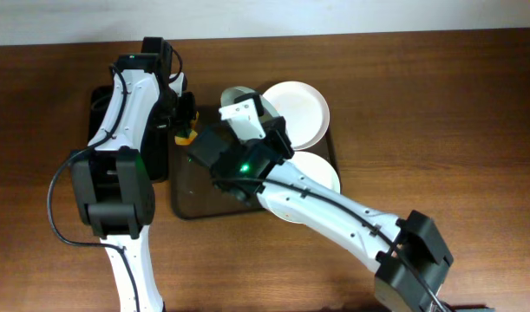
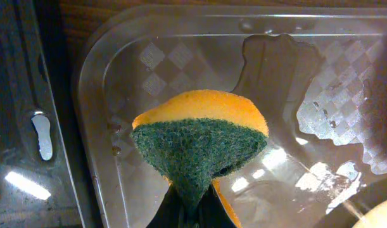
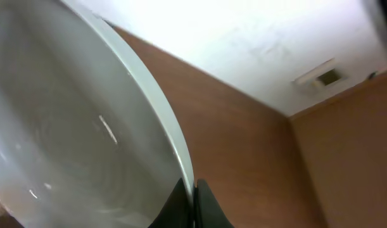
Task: Clean dirty plates on tray and stack at the side
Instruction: 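Lift the cleaned plate with the right gripper and carry it right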
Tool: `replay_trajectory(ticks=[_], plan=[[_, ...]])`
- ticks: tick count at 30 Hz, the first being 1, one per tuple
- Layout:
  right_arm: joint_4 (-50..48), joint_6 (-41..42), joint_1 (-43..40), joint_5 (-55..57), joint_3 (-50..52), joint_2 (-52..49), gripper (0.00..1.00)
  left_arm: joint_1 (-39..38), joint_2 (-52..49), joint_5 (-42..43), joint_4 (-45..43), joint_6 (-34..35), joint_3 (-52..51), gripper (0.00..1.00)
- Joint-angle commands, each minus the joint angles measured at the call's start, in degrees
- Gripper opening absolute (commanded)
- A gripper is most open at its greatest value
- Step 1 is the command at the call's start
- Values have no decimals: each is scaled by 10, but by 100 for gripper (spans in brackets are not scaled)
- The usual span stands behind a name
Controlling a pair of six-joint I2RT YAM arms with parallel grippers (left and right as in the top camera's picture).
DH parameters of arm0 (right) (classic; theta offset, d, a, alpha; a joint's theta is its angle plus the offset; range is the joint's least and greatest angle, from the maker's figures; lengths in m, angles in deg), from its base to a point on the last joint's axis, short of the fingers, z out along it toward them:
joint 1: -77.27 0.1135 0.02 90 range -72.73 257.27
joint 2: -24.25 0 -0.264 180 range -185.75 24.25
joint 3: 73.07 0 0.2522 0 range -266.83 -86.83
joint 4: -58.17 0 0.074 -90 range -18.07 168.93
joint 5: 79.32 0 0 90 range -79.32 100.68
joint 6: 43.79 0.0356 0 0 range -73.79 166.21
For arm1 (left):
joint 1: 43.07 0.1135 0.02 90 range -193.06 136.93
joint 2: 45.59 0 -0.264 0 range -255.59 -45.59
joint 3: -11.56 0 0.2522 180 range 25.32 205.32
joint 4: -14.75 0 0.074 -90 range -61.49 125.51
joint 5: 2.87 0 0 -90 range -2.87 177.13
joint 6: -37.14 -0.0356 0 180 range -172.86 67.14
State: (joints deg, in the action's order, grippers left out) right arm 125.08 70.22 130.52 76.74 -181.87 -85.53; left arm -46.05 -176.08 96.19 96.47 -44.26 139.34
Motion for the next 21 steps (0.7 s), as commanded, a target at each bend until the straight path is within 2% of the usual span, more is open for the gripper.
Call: replay_trajectory(ticks=[1,7,10,13,17,19,20,21], plan=[[0,20,14,98,-7,14,4,0,4,8,-2,-14,5,1],[0,65,15,90,-8,54,4,0,4,9,-2,-14,5,1],[0,65,13,31,-8,77,4,0,4,9,-2,-14,5,0],[6,65,-6,-78,-8,107,4,0,4,8,-2,-14,5,0],[35,65,-136,-327,-8,169,4,0,4,5,-2,-14,5,1],[54,65,-249,-485,-8,188,4,0,4,-3,-2,-14,5,1],[67,65,-337,-576,-7,189,4,0,4,-3,-2,-14,5,0],[74,65,-375,-605,-7,186,4,0,4,-3,-2,-14,5,0]])
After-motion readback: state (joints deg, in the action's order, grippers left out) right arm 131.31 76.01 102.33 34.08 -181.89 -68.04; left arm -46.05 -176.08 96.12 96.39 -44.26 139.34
